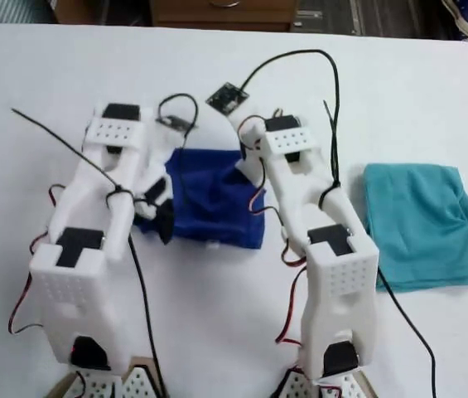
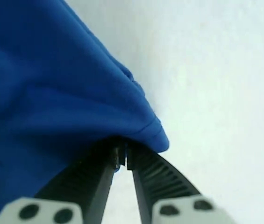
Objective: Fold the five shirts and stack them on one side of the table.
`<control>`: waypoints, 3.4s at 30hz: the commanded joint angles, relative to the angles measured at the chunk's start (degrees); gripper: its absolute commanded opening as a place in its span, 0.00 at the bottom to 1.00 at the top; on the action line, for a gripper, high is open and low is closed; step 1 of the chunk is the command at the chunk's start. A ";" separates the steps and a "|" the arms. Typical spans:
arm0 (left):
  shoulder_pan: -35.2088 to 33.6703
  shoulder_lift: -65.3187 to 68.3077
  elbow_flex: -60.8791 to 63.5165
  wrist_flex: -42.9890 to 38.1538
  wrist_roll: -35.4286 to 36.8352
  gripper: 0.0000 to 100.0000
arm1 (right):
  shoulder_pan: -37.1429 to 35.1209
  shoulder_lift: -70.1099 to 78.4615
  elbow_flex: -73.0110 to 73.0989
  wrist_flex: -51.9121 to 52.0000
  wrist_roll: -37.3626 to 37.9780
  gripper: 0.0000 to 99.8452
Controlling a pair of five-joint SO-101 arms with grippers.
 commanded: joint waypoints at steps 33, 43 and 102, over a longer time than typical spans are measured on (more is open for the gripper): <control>-0.26 -5.71 -11.12 4.04 -2.81 0.26 | 0.31 3.12 -19.16 11.74 -0.53 0.02; -3.78 5.54 -11.30 0.44 -2.99 0.26 | 0.31 13.41 -19.34 6.64 -0.18 0.02; -39.38 -12.57 -11.12 -1.49 20.31 0.26 | -13.05 22.99 -54.07 18.15 17.14 0.14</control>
